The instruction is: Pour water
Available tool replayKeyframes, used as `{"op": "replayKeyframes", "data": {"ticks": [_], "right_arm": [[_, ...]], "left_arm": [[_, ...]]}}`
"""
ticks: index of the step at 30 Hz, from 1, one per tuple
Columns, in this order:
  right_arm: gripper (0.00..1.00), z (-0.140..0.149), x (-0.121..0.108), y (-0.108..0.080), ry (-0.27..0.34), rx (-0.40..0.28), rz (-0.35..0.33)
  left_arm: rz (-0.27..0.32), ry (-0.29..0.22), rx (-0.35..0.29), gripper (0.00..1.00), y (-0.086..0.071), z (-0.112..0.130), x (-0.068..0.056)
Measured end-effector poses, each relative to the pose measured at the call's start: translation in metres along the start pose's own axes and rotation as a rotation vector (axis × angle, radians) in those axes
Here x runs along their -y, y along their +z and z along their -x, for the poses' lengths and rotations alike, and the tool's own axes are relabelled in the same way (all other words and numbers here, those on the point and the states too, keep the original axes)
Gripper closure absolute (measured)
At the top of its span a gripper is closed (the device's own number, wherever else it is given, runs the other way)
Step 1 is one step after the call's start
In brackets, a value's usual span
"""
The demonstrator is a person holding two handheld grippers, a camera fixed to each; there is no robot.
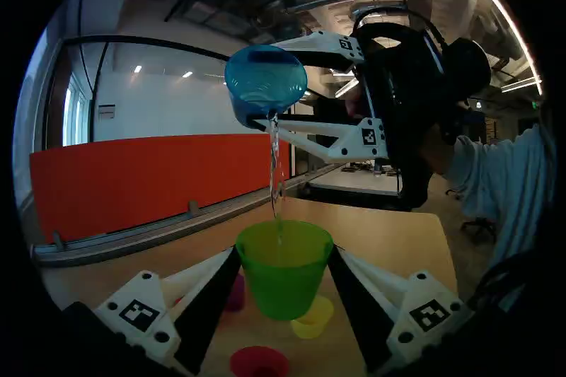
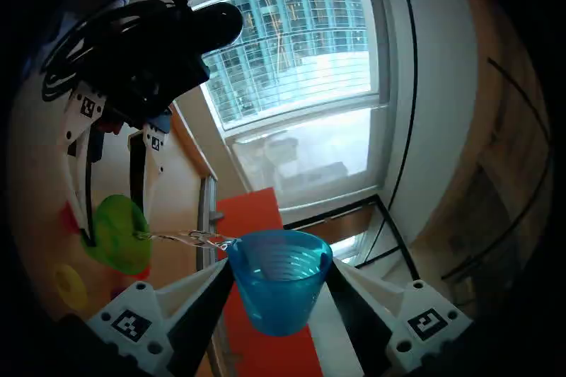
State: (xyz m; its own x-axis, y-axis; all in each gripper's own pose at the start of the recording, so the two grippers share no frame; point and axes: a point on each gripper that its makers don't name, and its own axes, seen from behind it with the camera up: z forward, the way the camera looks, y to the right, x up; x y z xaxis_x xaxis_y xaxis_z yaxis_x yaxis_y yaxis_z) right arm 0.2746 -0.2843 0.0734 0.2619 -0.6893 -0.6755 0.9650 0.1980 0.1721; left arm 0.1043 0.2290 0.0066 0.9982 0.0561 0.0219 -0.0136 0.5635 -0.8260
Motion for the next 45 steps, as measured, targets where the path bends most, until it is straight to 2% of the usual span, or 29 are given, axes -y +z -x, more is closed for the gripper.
{"op": "replayKeyframes", "data": {"ticks": [11, 27, 45], "right_arm": [[0.1, -0.004, 0.0, 0.001, -0.074, -0.002, 0.0], [0.1, -0.008, -0.006, 0.002, -0.154, -0.008, 0.018], [0.1, -0.015, -0.008, 0.008, -0.262, -0.008, 0.033]], "left_arm": [[0.002, 0.002, -0.002, 0.13, 0.0, 0.0, -0.001], [-0.016, -0.01, -0.012, 0.13, 0.0, 0.0, 0.007], [-0.022, -0.008, -0.016, 0.13, 0.0, -0.002, 0.009]]}}
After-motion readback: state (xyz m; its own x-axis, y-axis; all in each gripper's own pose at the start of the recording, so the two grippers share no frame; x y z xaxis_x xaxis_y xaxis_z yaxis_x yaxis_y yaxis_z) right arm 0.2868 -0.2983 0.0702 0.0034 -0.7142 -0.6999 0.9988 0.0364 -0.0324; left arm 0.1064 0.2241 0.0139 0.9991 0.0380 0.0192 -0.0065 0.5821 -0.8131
